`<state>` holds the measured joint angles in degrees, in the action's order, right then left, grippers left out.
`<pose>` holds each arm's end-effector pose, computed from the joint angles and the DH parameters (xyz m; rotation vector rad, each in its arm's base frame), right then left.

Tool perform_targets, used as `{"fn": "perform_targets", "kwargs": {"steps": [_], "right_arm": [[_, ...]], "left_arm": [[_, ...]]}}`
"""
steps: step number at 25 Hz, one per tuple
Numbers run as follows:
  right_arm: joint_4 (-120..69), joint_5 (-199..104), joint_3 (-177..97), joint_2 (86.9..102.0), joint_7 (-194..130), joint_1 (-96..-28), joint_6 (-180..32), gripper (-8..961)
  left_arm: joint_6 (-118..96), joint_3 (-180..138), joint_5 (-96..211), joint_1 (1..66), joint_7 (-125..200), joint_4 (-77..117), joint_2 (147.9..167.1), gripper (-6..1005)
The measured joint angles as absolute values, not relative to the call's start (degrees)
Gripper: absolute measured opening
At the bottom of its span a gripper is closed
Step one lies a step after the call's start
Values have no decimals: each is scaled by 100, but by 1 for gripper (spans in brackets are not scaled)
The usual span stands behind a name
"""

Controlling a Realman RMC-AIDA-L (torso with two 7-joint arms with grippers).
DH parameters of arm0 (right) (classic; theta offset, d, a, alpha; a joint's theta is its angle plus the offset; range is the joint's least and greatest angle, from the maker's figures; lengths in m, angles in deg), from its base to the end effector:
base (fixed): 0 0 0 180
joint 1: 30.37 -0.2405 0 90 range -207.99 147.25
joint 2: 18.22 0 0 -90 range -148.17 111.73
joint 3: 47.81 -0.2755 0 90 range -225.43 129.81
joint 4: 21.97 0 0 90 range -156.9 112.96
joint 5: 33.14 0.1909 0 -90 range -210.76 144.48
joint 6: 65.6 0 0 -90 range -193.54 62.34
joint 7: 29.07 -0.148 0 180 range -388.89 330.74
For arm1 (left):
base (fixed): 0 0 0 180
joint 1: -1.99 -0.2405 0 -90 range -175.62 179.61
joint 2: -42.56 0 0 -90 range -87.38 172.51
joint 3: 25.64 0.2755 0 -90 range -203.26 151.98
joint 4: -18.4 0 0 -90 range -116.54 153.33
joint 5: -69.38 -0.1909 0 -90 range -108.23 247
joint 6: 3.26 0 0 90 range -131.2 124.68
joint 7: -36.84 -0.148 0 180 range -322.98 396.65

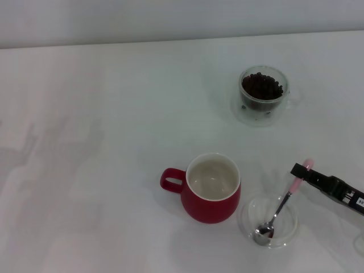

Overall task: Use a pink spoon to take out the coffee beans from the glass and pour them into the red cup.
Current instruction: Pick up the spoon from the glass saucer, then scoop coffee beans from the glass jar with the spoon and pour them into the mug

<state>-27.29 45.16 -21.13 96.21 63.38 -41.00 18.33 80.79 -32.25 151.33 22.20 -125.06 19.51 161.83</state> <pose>0.3800 0.1975 -0.0272 -1.8220 1.7297 1.1222 -0.3441 0.2830 0.0050 -1.6475 -0.4492 -0.8129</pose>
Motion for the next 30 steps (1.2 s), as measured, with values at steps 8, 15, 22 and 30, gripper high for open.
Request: {"fn": "perform_targets", "kwargs": {"steps": [8,15,22,30], "right_arm": [[-2786,4544,-2144,9630,6331,-4156,2038,152],[-3010,4838,-2188,9609,6318,-4212,2337,148],[-3307,5257,-2189,9579,6223,-4455,2555,147],[-3761,5439,-2197,9599,6264,-5165,2149,148]], "left_arm": [[8065,-3225,15131,2206,-12506,1956,16183,745],[8058,-3223,15130,2163,-12506,1953,16183,744],[8082,-3223,15139,2124,-12506,1954,16178,745],[8053,-3223,15193,2182,-12506,1917,16184,744]]}}
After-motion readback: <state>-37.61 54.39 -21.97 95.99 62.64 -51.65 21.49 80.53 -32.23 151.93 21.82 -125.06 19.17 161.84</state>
